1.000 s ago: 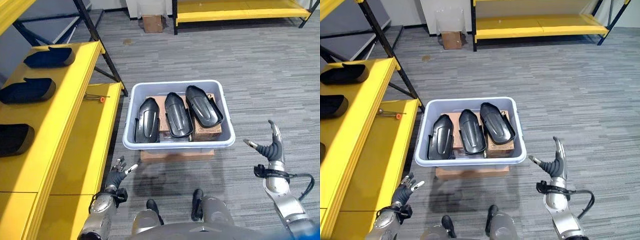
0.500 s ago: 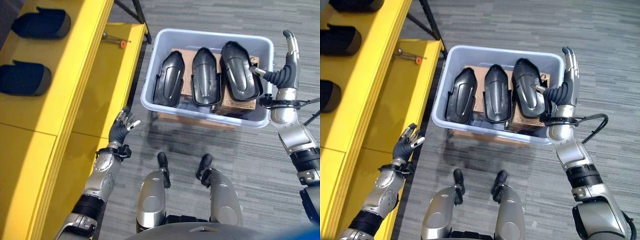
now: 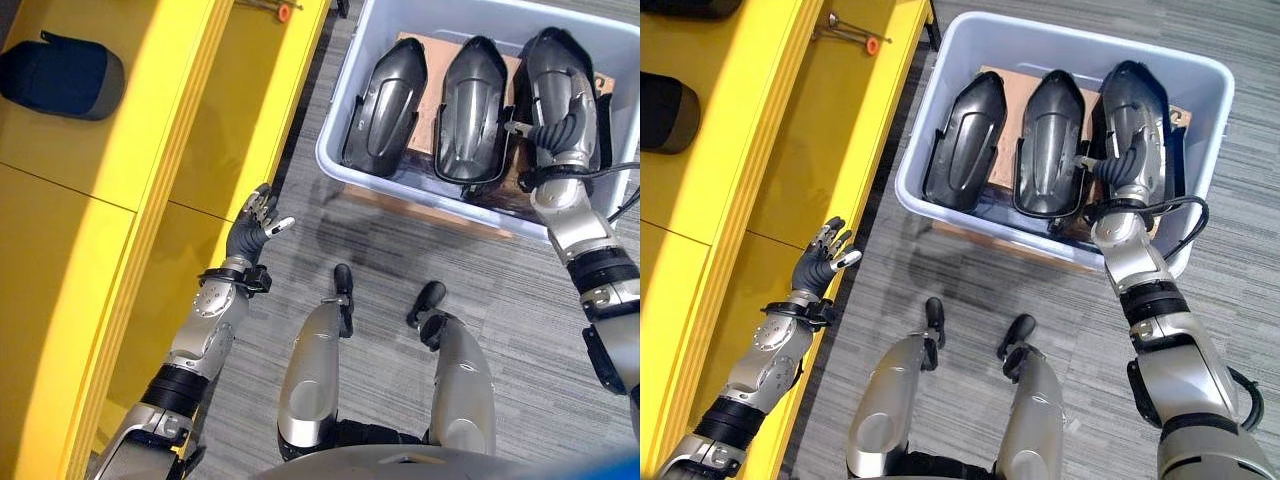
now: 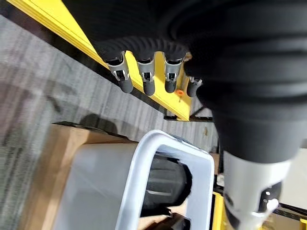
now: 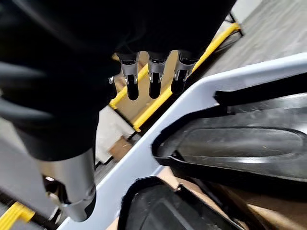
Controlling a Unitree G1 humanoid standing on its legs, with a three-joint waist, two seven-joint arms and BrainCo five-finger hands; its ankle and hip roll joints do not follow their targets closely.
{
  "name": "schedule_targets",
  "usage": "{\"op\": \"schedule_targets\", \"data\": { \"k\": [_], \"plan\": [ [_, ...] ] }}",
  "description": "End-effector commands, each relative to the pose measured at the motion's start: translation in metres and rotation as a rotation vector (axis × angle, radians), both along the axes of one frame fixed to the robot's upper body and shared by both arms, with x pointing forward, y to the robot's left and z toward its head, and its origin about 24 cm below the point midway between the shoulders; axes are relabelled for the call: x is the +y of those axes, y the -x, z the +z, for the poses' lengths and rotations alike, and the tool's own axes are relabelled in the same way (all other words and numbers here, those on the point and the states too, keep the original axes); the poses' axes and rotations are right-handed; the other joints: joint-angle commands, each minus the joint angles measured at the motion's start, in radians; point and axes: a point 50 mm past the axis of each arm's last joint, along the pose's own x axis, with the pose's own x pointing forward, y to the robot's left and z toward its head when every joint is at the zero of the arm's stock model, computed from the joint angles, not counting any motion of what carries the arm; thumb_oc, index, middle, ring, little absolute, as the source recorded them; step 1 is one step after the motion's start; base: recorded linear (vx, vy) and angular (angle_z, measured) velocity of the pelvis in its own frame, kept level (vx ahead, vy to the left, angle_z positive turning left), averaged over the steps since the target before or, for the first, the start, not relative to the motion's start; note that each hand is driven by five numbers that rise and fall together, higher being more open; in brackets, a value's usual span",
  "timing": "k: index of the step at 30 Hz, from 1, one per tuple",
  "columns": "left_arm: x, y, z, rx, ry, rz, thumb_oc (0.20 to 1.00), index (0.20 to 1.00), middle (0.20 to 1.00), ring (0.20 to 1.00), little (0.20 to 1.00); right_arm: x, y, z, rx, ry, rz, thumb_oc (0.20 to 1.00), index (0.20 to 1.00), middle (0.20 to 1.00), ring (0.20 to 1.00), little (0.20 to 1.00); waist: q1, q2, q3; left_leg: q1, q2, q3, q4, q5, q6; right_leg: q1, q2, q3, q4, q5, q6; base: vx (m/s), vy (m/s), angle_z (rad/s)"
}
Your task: Move parts from the plastic box to the shelf.
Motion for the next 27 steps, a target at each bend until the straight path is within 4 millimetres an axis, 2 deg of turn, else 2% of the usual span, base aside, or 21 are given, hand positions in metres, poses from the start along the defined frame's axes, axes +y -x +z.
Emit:
{"op": "schedule_targets", "data": {
  "k": [1,6,9,10,14,20,23,27],
  "plan": [
    [0.002,0.011,0.004,-0.039,0.021,-0.021,1.000,1.000,1.000,1.000,1.000,-0.008,0.001,0.008,-0.028,-0.101,-0.034,1.000,1.000,1.000,1.000,1.000,0.011,0.010,-0.030,-0.037,-0.009,-0.073,-0.050,0.037,-0.024,0.020,-0.039,0.033,0.087,-0.033,0.096,-0.03,0.016,0.06],
    [-0.001,0.013,0.000,-0.033,0.016,-0.026,1.000,1.000,1.000,1.000,1.000,-0.014,-0.001,-0.016,0.031,-0.327,-0.049,1.000,1.000,1.000,1.000,1.000,0.011,0.017,-0.030,-0.059,-0.009,-0.066,-0.051,0.038,-0.021,-0.007,-0.035,0.036,0.084,-0.024,0.096,-0.01,0.006,0.02],
    [-0.002,0.012,-0.001,-0.031,0.022,-0.031,1.000,1.000,1.000,1.000,1.000,-0.012,-0.003,-0.020,0.054,-0.366,-0.033,1.000,1.000,1.000,1.000,1.000,0.008,0.019,-0.030,-0.068,-0.007,-0.061,-0.049,0.038,-0.022,-0.019,-0.030,0.038,0.080,-0.020,0.096,-0.02,0.018,-0.04],
    [-0.004,0.012,-0.001,-0.029,0.023,-0.033,1.000,1.000,1.000,1.000,1.000,-0.008,-0.005,-0.025,0.076,-0.429,-0.011,1.000,1.000,1.000,1.000,1.000,0.007,0.022,-0.030,-0.072,-0.007,-0.056,-0.050,0.039,-0.023,-0.023,-0.028,0.039,0.077,-0.018,0.095,-0.01,0.018,-0.06],
    [-0.005,0.011,-0.001,-0.032,0.016,-0.028,1.000,1.000,1.000,1.000,1.000,0.001,-0.010,-0.027,0.126,-0.450,0.085,1.000,1.000,1.000,1.000,1.000,0.008,0.024,-0.030,-0.080,-0.008,-0.054,-0.048,0.039,-0.023,-0.032,-0.025,0.045,0.077,-0.017,0.094,-0.01,0.011,-0.04],
    [-0.007,0.012,0.000,-0.036,0.022,-0.035,1.000,1.000,1.000,1.000,1.000,0.031,-0.015,-0.036,0.243,-0.486,0.310,1.000,1.000,1.000,1.000,1.000,0.008,0.020,-0.030,-0.079,-0.007,-0.044,-0.042,0.045,-0.025,-0.033,-0.026,0.046,0.088,-0.018,0.091,0.00,0.000,0.00],
    [-0.008,0.014,-0.002,-0.024,0.028,-0.032,1.000,1.000,1.000,1.000,1.000,0.045,-0.016,-0.031,0.209,-0.499,0.357,1.000,1.000,1.000,1.000,1.000,0.006,0.019,-0.030,-0.071,-0.004,-0.039,-0.039,0.044,-0.025,-0.030,-0.027,0.046,0.092,-0.017,0.090,0.00,0.000,0.00],
    [-0.010,0.015,-0.004,-0.019,0.025,-0.035,1.000,1.000,1.000,1.000,1.000,0.051,-0.015,-0.021,0.137,-0.468,0.343,1.000,1.000,1.000,1.000,1.000,0.004,0.020,-0.030,-0.064,-0.006,-0.038,-0.042,0.046,-0.025,-0.023,-0.022,0.049,0.087,-0.015,0.091,0.00,0.003,-0.01]
  ]
}}
